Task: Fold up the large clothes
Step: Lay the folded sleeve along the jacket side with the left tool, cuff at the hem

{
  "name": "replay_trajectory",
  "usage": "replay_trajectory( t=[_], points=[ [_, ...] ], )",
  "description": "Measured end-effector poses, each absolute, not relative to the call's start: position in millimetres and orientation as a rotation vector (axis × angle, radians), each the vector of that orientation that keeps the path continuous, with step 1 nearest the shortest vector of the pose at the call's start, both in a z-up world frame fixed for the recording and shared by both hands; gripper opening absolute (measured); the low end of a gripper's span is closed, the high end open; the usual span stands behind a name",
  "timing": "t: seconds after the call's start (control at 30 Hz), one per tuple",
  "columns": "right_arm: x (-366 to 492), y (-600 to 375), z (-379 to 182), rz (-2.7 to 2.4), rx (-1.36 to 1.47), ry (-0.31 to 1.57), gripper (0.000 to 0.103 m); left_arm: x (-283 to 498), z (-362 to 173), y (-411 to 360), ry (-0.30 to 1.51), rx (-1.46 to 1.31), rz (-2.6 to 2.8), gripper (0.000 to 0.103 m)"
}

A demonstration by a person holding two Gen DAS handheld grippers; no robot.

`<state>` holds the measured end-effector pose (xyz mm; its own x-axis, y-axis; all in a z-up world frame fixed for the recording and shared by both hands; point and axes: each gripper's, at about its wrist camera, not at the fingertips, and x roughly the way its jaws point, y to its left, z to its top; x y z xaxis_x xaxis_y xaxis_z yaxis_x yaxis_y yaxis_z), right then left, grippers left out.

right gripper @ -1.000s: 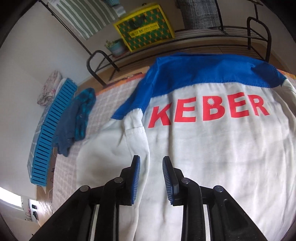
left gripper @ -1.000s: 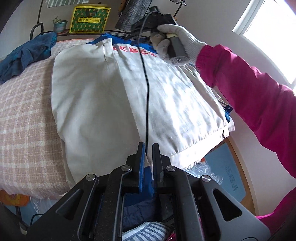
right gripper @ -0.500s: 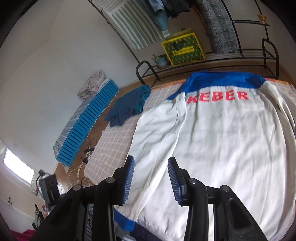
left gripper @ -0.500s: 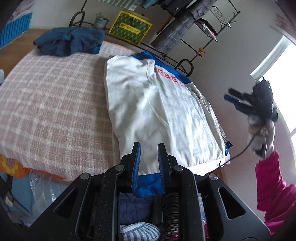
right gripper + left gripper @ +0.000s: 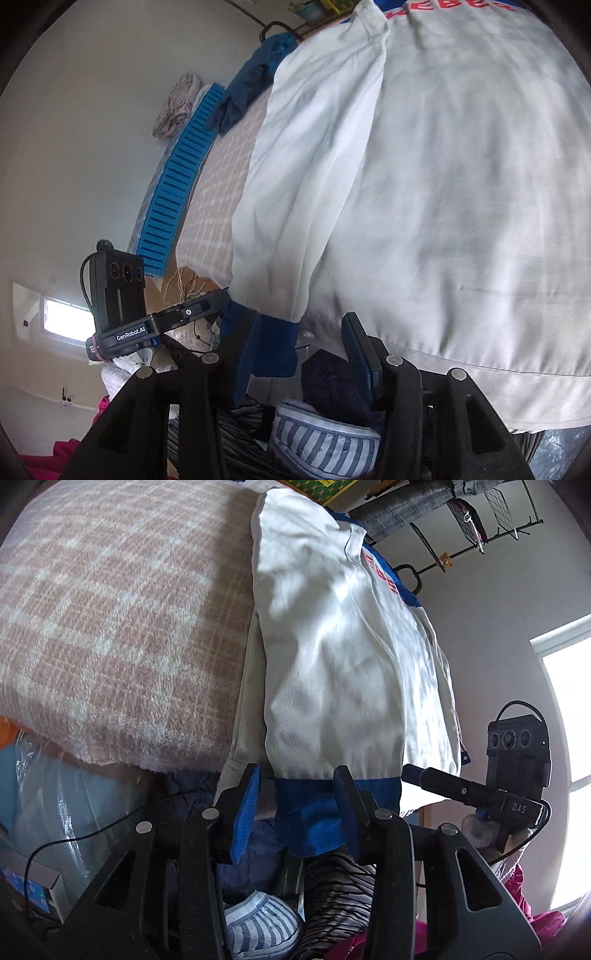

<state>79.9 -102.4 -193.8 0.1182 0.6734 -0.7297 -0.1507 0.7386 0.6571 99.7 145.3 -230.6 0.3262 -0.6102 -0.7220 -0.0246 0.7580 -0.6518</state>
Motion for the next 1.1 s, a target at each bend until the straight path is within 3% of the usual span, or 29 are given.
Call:
replay_trajectory(
  t=[0.03, 0.07, 0.1, 0.13, 0.17, 0.27, 0.4, 0.6, 0.7, 0.83, 1.1],
  points=[
    [81, -97, -197, 0.642, 0.466, 1.335, 0.051, 99, -233, 145, 1.186, -0.644, -0.427, 0.035],
    [83, -92, -199, 0.635, 0.442, 1.344, 0.051, 99, -236, 146, 1.181, -0.643, -0.427, 0.02],
    [83, -88, -202, 0.631, 0.425, 1.35, 0.05, 99, -237, 145, 1.182, -0.631, -0.412, 0.014],
    [87, -84, -204, 0.632, 0.427, 1.36, 0.041, 99, -238, 145, 1.176, -0.638, -0.412, 0.01],
    [88, -83, -208, 0.644, 0.458, 1.372, 0.021, 98, -238, 147, 1.167, -0.65, -0.418, 0.005],
    [87, -83, -211, 0.707, 0.61, 1.376, 0.01, 93, -222, 150, 1.121, -0.641, -0.407, 0.004],
    [81, -87, -200, 0.825, 0.806, 1.317, 0.009, 80, -187, 156, 1.05, -0.585, -0.397, 0.004],
    [72, -72, -229, 0.706, 0.602, 1.41, 0.008, 81, -211, 149, 1.124, -0.498, -0.368, 0.004],
    [68, -65, -225, 0.679, 0.473, 1.406, 0.008, 81, -215, 153, 1.115, -0.516, -0.351, 0.01],
    [64, -61, -208, 0.63, 0.284, 1.396, 0.023, 80, -212, 175, 1.062, -0.57, -0.336, 0.052],
    [57, -62, -151, 0.616, 0.123, 1.194, 0.025, 93, -248, 203, 1.111, -0.782, -0.345, 0.055]
  ],
)
